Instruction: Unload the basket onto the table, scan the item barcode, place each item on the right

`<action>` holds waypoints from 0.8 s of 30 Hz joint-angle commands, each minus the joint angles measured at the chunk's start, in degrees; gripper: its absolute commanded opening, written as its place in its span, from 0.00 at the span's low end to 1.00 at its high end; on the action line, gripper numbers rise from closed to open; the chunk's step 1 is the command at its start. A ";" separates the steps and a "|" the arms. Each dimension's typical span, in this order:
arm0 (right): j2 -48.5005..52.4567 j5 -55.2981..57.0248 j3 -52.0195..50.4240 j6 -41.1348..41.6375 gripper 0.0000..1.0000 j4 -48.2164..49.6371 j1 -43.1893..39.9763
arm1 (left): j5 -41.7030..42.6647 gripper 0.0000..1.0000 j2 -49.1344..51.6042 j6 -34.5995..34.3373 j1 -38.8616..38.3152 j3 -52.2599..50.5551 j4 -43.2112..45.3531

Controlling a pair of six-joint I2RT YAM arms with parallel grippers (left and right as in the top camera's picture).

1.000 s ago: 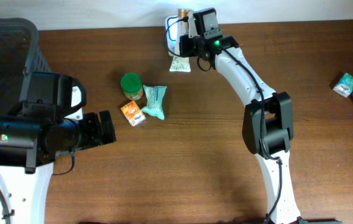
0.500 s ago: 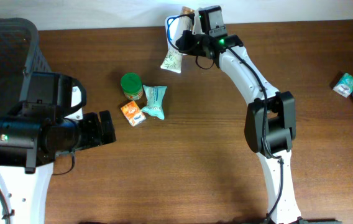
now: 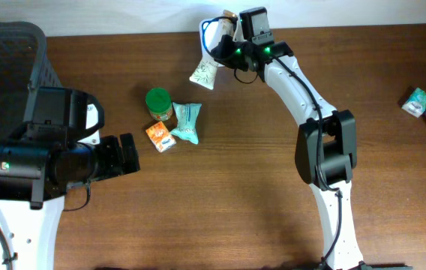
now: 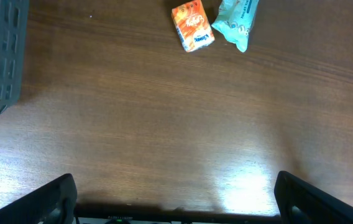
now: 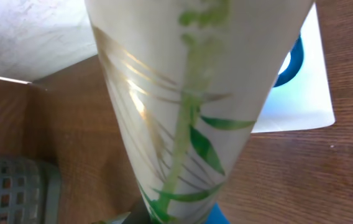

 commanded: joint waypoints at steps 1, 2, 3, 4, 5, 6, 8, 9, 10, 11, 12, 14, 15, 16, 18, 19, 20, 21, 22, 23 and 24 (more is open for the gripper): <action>-0.39 -1.86 1.66 0.70 0.04 0.37 0.33 | -0.42 0.99 -0.55 0.48 0.09 0.20 0.07; -0.28 -1.81 1.66 0.66 0.04 -0.07 0.39 | -0.39 0.99 -0.55 0.48 0.09 0.20 0.07; -0.17 -1.81 1.66 0.50 0.04 -0.50 0.50 | -0.39 0.99 -0.55 0.48 0.09 0.20 0.07; 0.26 -1.81 1.66 -0.39 0.04 -0.68 0.61 | -0.42 0.99 -0.55 0.48 0.09 0.20 0.07; 0.66 -1.77 1.66 -0.87 0.04 -0.90 0.70 | -0.39 0.99 -0.55 0.48 0.09 0.20 0.07; 1.25 -1.84 1.66 -0.85 0.04 -0.94 0.70 | -0.42 0.99 -0.55 0.48 0.09 0.20 0.07; 2.10 -1.86 1.66 -1.90 0.04 -1.01 0.70 | -0.42 0.99 -0.55 0.48 0.09 0.20 0.07; 2.16 -1.88 1.66 -2.71 0.04 -1.14 0.70 | -0.39 0.99 -0.55 0.48 0.09 0.20 0.07; 2.14 -1.95 1.68 -5.07 0.04 -1.11 0.70 | -0.39 0.99 -0.55 0.48 0.09 0.20 0.07; 1.84 -2.32 1.73 -7.82 0.04 -1.11 0.68 | -0.39 0.99 -0.55 0.48 0.09 0.20 0.07; 1.22 -2.21 1.81 -10.56 0.04 -1.51 0.59 | -0.39 0.99 -0.55 0.48 0.09 0.20 0.07; -0.83 -2.05 1.84 -12.02 0.04 -1.95 -0.04 | -0.39 0.99 -0.55 0.48 0.09 0.20 0.07; -1.42 -2.05 1.97 -12.04 0.04 -1.97 -0.17 | -0.42 0.99 -0.55 0.48 0.09 0.20 0.09; -1.90 -2.12 2.29 -12.02 0.04 -1.97 -0.39 | -0.39 0.99 -0.55 0.48 0.09 0.20 0.07; -1.90 -2.89 2.64 -12.04 0.04 -2.99 -0.57 | -0.42 0.99 -0.55 0.48 0.09 0.20 0.07; -1.90 -2.91 2.67 -12.33 0.04 -3.89 -0.81 | -0.39 0.99 -0.55 0.48 0.09 0.20 0.07; -2.40 -2.91 2.80 -12.31 0.04 -4.85 -1.31 | -0.42 0.99 -0.55 0.48 0.09 0.20 0.07; -3.52 -2.91 2.82 -12.26 0.04 -5.64 -2.25 | -0.42 0.99 -0.55 0.48 0.09 0.20 0.07; -4.85 -2.91 2.82 -12.28 0.04 -6.10 -3.37 | -0.42 0.99 -0.55 0.48 0.09 0.20 0.07; -6.95 -2.86 2.82 -12.28 0.04 -7.04 -5.31 | -0.39 0.99 -0.55 0.48 0.09 0.20 0.07; -8.31 -2.64 2.82 -12.28 0.04 -8.11 -6.69 | -0.42 0.99 -0.55 0.48 0.09 0.20 0.07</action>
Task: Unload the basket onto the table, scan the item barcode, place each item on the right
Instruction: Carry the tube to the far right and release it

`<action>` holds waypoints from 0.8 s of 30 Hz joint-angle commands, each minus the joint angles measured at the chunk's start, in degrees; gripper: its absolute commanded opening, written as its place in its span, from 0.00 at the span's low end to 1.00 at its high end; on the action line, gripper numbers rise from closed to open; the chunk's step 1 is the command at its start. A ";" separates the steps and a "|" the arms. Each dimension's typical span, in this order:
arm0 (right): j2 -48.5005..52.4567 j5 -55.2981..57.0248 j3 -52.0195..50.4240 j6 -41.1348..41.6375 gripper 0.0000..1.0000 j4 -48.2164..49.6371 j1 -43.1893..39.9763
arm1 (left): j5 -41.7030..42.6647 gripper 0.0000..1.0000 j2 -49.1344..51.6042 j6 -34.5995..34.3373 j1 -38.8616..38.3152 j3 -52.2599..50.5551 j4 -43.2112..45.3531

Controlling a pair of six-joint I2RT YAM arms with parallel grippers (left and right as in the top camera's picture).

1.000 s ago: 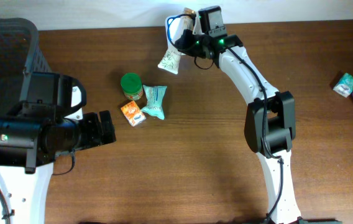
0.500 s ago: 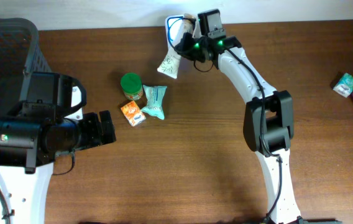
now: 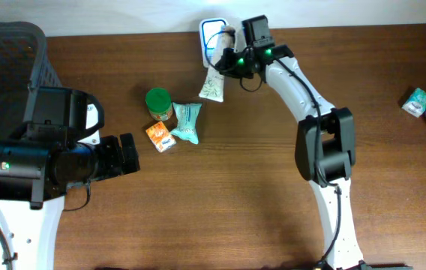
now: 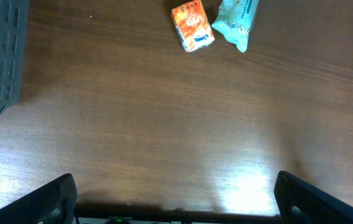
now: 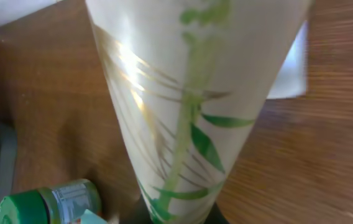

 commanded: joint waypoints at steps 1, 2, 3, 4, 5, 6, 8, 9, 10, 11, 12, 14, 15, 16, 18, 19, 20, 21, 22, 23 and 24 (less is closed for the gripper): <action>-12.83 0.07 2.54 -0.85 0.04 -3.54 -7.82 | -0.39 0.99 -0.55 0.48 0.09 0.20 0.07; -14.19 1.01 2.54 -0.87 0.04 -5.60 -9.86 | -0.39 0.99 -0.55 0.48 0.09 0.20 0.07; -15.58 2.12 2.54 -0.87 0.04 -8.11 -12.46 | -0.39 0.99 -0.55 0.48 0.09 0.20 0.07; -16.50 2.80 2.54 -0.87 0.04 -10.47 -14.84 | -0.37 0.99 -0.55 0.48 0.09 0.20 0.07; -17.25 3.21 2.54 -0.90 0.04 -13.86 -18.49 | -0.39 0.99 -0.55 0.48 0.09 0.20 0.07; -17.31 3.19 2.54 -0.87 0.04 -18.03 -22.93 | -0.37 0.99 -0.55 0.48 0.09 0.20 0.07; -16.72 7.02 2.45 -3.26 0.04 -25.18 -30.82 | -0.37 0.99 -0.55 0.48 0.09 0.20 0.07; -16.52 9.64 2.45 -4.74 0.04 -26.77 -32.96 | -0.39 0.99 -0.55 0.48 0.09 0.20 0.07; -16.35 11.93 2.43 -5.90 0.04 -27.93 -34.45 | -0.39 0.99 -0.55 0.48 0.09 0.20 0.07; -16.02 16.31 2.38 -7.58 0.04 -29.70 -37.03 | -0.37 0.99 -0.55 0.48 0.09 0.20 0.07; -15.87 19.67 2.34 -8.61 0.04 -31.04 -38.88 | -0.39 0.99 -0.55 0.48 0.09 0.20 0.07; -15.23 25.94 2.34 -8.57 0.04 -33.05 -41.99 | -0.39 0.99 -0.55 0.48 0.09 0.20 0.07; -14.86 27.52 2.10 -8.59 0.04 -33.18 -43.41 | -0.39 0.99 -0.55 0.48 0.09 0.20 0.07; -14.49 27.65 1.99 -8.70 0.04 -33.18 -44.37 | -0.39 0.99 -0.55 0.48 0.09 0.20 0.07; -13.29 27.65 1.68 -13.92 0.04 -33.00 -45.46 | -0.39 0.99 -0.55 0.48 0.09 0.20 0.07; -12.57 27.63 1.68 -16.26 0.04 -32.74 -45.46 | -0.39 0.99 -0.55 0.48 0.09 0.20 0.07; -11.65 27.63 1.68 -20.15 0.04 -32.37 -45.44 | -0.37 0.99 -0.55 0.48 0.09 0.20 0.07; -10.60 27.65 1.68 -24.11 0.04 -32.09 -45.42 | -0.39 0.99 -0.55 0.48 0.09 0.20 0.07; -9.68 28.74 1.68 -27.02 0.04 -31.91 -45.42 | -0.37 0.99 -0.55 0.48 0.09 0.20 0.07; -8.83 31.52 1.68 -27.61 0.04 -31.65 -45.53 | -0.37 0.99 -0.55 0.48 0.09 0.20 0.07; -8.31 34.10 1.68 -27.63 0.04 -31.47 -45.70 | -0.37 0.99 -0.55 0.48 0.09 0.20 0.07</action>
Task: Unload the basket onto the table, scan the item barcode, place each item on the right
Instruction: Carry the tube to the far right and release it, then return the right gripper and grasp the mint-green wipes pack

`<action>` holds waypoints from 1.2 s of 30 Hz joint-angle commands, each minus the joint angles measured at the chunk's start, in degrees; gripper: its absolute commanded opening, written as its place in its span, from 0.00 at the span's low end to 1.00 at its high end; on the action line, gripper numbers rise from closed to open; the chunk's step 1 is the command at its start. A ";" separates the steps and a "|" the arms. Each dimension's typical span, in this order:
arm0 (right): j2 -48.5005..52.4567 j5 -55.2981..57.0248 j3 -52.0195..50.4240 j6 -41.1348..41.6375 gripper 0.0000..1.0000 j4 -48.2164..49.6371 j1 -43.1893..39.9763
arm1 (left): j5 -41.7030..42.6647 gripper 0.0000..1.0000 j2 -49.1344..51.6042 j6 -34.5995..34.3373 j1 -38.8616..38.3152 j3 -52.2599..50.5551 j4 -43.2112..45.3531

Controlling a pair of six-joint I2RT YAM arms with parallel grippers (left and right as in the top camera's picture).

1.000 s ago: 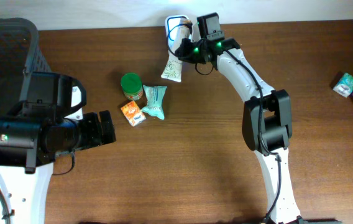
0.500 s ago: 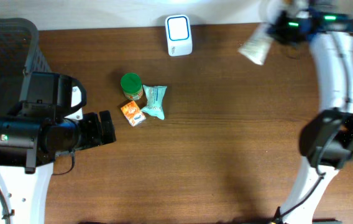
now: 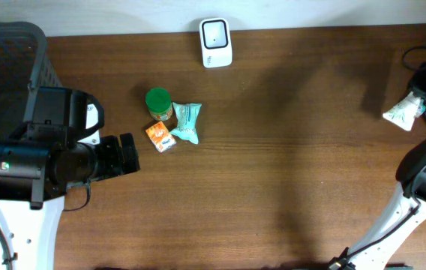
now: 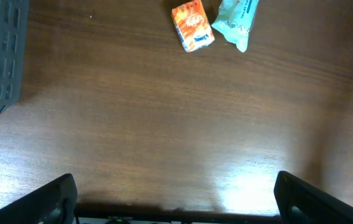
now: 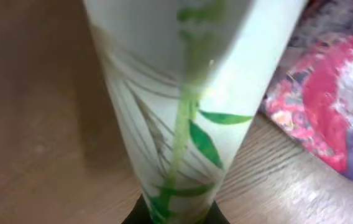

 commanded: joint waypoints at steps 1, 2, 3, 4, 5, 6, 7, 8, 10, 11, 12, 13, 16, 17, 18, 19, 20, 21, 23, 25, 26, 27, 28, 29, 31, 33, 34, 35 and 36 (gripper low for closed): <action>2.16 9.33 0.00 -6.23 0.04 1.07 -0.15 | -0.42 0.99 -0.55 0.48 0.09 0.20 0.07; 2.95 12.46 -0.02 -6.21 0.08 1.46 -0.44 | -0.39 0.99 -0.55 0.48 0.09 0.20 0.07; 3.61 15.72 -0.20 -6.23 0.15 1.88 -0.74 | -0.39 0.99 -0.55 0.48 0.09 0.20 0.07; 3.93 18.32 -0.20 -6.21 0.20 1.86 -0.90 | -0.39 0.99 -0.55 0.48 0.09 0.20 0.07; 4.24 21.27 -0.22 -6.19 0.20 1.84 -1.18 | -0.42 0.99 -0.55 0.48 0.09 0.20 0.07; 4.31 22.53 -0.22 -6.19 0.20 1.79 -1.22 | -0.39 0.99 -0.55 0.48 0.09 0.20 0.07; 4.35 23.04 -0.22 -6.19 0.20 1.79 -1.27 | -0.39 0.99 -0.55 0.48 0.09 0.20 0.07; 4.35 23.04 -0.20 -6.12 0.23 1.66 -1.25 | -0.39 0.99 -0.55 0.48 0.09 0.20 0.07; 4.13 21.20 -0.20 -2.67 0.24 1.16 -1.05 | -0.39 0.99 -0.55 0.48 0.09 0.20 0.09; 3.87 19.10 -0.20 -2.38 0.24 1.14 -0.81 | -0.39 0.99 -0.55 0.48 0.09 0.20 0.07; 3.06 16.85 -0.17 -2.32 0.23 1.18 -0.07 | -0.42 0.99 -0.55 0.48 0.09 0.20 0.07; 2.36 15.89 -0.15 -2.32 0.23 1.25 0.48 | -0.39 0.99 -0.55 0.48 0.09 0.20 0.07; -1.95 11.06 -0.13 -2.32 0.23 2.34 3.34 | -0.42 0.99 -0.55 0.48 0.09 0.20 0.07; -3.78 8.07 -0.13 -2.29 0.24 2.64 4.63 | -0.39 0.99 -0.55 0.48 0.09 0.20 0.07; -5.22 4.76 -0.13 -2.32 0.24 2.73 5.79 | -0.39 0.99 -0.55 0.48 0.09 0.20 0.07; -7.13 -1.16 -0.13 -2.32 0.24 2.47 7.65 | -0.42 0.99 -0.55 0.48 0.09 0.20 0.07; -8.92 -9.38 -0.13 -2.32 0.25 1.14 10.10 | -0.39 0.99 -0.55 0.48 0.09 0.20 0.07; -9.57 -15.54 -0.13 -2.32 0.28 -0.42 11.93 | -0.42 0.99 -0.55 0.48 0.09 0.20 0.07; -9.51 -25.20 -0.20 -2.32 0.49 -5.38 15.56 | -0.42 0.99 -0.55 0.48 0.09 0.20 0.07; -8.55 -27.58 -0.22 -2.32 0.64 -9.92 20.39 | -0.42 0.99 -0.55 0.48 0.09 0.20 0.07; -8.00 -27.41 -0.22 -2.36 0.82 -11.17 22.93 | -0.39 0.99 -0.55 0.48 0.09 0.20 0.07; -7.56 -27.39 -0.22 -2.40 0.93 -11.69 25.03 | -0.42 0.99 -0.55 0.48 0.09 0.20 0.07; -6.99 -27.39 -0.22 -2.56 0.99 -11.87 27.54 | -0.39 0.99 -0.55 0.48 0.09 0.20 0.07; -6.40 -27.36 -0.22 -2.56 0.99 -11.87 30.32 | -0.42 0.99 -0.55 0.48 0.09 0.20 0.07; -5.11 -25.99 -0.22 -2.54 0.99 -11.82 35.60 | -0.42 0.99 -0.55 0.48 0.09 0.20 0.07; -4.02 -22.29 -0.22 -2.54 0.99 -11.63 39.95 | -0.39 0.99 -0.55 0.48 0.09 0.20 0.07; -3.69 -21.09 -0.22 -2.54 0.99 -11.52 41.57 | -0.39 0.99 -0.55 0.48 0.09 0.20 0.07; -2.97 -20.70 -0.22 -2.51 0.99 -11.30 43.54 | -0.39 0.99 -0.55 0.48 0.09 0.20 0.07; -2.40 -20.70 -0.22 -2.51 0.99 -11.26 45.51 | -0.42 0.99 -0.55 0.48 0.09 0.20 0.07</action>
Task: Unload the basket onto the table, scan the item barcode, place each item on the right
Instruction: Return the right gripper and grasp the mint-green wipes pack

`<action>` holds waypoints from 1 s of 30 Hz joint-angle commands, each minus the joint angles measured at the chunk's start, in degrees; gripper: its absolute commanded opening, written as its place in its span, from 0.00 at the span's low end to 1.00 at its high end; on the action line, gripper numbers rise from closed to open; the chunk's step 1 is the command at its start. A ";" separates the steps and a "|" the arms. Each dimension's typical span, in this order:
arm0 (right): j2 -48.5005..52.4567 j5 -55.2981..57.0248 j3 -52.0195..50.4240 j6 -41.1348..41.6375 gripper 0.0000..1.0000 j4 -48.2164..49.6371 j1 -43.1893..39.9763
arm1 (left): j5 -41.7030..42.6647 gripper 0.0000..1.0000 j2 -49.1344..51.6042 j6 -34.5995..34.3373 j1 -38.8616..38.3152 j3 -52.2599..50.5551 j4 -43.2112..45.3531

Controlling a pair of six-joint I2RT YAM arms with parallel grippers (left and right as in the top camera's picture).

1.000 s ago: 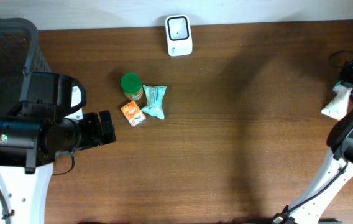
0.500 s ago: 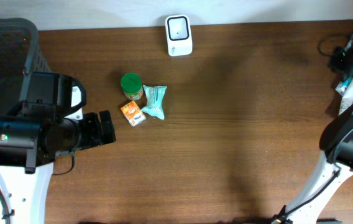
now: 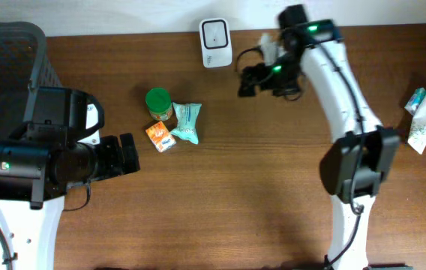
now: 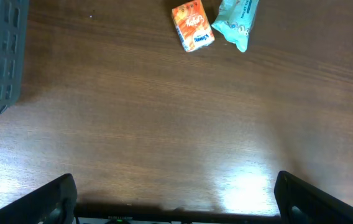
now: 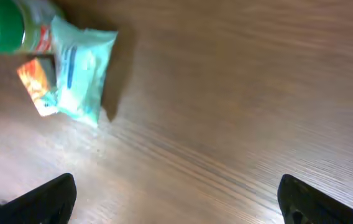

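The white scanner (image 3: 216, 33) stands at the table's back edge. A white tube with a green leaf print (image 3: 425, 120) lies at the far right, free of any gripper. My right gripper (image 3: 247, 81) hangs open and empty to the right of the scanner; its wrist view shows the gripper (image 5: 176, 202) over bare wood. A green-lidded jar (image 3: 158, 103), teal pack (image 3: 187, 121) and orange box (image 3: 160, 136) lie together left of it. My left gripper (image 3: 127, 154) is open and empty, near the orange box (image 4: 192, 26).
A dark mesh basket (image 3: 7, 52) fills the back left corner. By the tube at the right edge lie a small teal box (image 3: 415, 97) and a pink pack. The teal pack (image 5: 80, 68) and jar (image 5: 2, 28) show in the right wrist view.
My right gripper was shut on the leaf-print tube at the far right beside the pink pack. Now the tube lies there, and the gripper is open near the scanner. The left arm has not moved.
My right gripper first held the leaf-print tube at the scanner, then just below it near the jar. Then it held the tube at the far right edge. Now the tube rests there and the empty gripper is back in the middle. The left arm stayed still.
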 commanded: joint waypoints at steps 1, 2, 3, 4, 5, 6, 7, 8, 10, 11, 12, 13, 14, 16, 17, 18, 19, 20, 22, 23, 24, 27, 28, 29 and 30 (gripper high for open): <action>1.88 2.23 0.04 -0.13 0.99 0.15 4.48 | -0.42 0.99 -0.55 0.48 0.09 0.20 0.07; 2.05 2.23 0.04 -0.13 0.99 0.17 5.60 | -0.39 0.99 -0.55 0.48 0.09 0.20 0.07; 2.16 2.23 0.04 -0.13 0.99 0.24 6.71 | -0.39 0.99 -0.55 0.48 0.09 0.20 0.07; 2.16 2.23 0.04 -0.15 0.99 0.72 8.07 | -0.42 0.99 -0.55 0.48 0.09 0.20 0.07; 2.16 2.25 0.04 -0.15 0.99 1.44 9.11 | -0.39 0.99 -0.55 0.48 0.09 0.20 0.07; 2.16 2.25 0.04 -0.15 0.99 2.27 9.99 | -0.39 0.99 -0.55 0.48 0.09 0.20 0.07; 2.16 2.23 0.04 -0.13 0.99 3.28 10.67 | -0.42 0.99 -0.55 0.48 0.09 0.20 0.07; 2.16 2.23 0.04 -0.13 0.99 3.69 11.13 | -0.42 0.99 -0.55 0.48 0.09 0.20 0.07; 2.16 2.21 0.04 -0.13 0.99 3.85 11.50 | -0.39 0.99 -0.55 0.48 0.09 0.20 0.07; 2.16 2.23 0.04 -0.15 0.99 4.02 11.54 | -0.39 0.99 -0.55 0.48 0.09 0.20 0.07; 2.16 2.23 0.04 -0.15 0.99 4.11 11.54 | -0.42 0.99 -0.55 0.48 0.09 0.20 0.07; 2.16 2.25 0.04 -0.15 0.99 4.48 11.52 | -0.42 0.99 -0.55 0.48 0.09 0.20 0.07; 2.16 2.25 0.04 -0.13 0.99 4.96 11.50 | -0.39 0.99 -0.55 0.48 0.09 0.20 0.07; 2.16 2.23 0.04 0.68 0.99 5.68 11.54 | -0.39 0.99 -0.55 0.48 0.09 0.20 0.07; 2.19 2.21 0.04 1.51 0.99 6.05 11.54 | -0.39 0.99 -0.55 0.48 0.09 0.20 0.07; 2.21 2.21 0.04 2.75 0.99 6.71 11.54 | -0.42 0.99 -0.55 0.48 0.09 0.20 0.07; 2.25 2.16 0.04 4.33 0.99 7.52 11.54 | -0.39 0.99 -0.55 0.48 0.09 0.20 0.07; 2.29 2.19 -0.04 5.84 0.99 8.13 11.56 | -0.42 0.99 -0.55 0.48 0.09 0.20 0.07; 2.89 2.01 -0.04 9.92 0.99 9.25 11.61 | -0.39 0.99 -0.55 0.48 0.09 0.20 0.07; 3.02 1.99 -0.07 10.45 0.99 9.25 11.65 | -0.42 0.99 -0.55 0.48 0.09 0.20 0.07; 3.54 2.01 -0.07 10.43 0.99 9.27 12.00 | -0.42 0.99 -0.55 0.48 0.09 0.20 0.07; 5.53 2.03 -0.07 10.43 0.99 9.79 13.70 | -0.42 0.99 -0.55 0.48 0.09 0.20 0.07; 6.25 2.05 -0.07 10.43 0.99 9.90 14.36 | -0.42 0.99 -0.55 0.48 0.09 0.20 0.07; 6.67 2.05 -0.07 10.43 0.99 9.92 14.82 | -0.42 0.99 -0.55 0.48 0.09 0.20 0.07; 7.50 2.23 -0.07 10.43 1.00 10.16 15.34 | -0.39 0.99 -0.55 0.48 0.09 0.20 0.07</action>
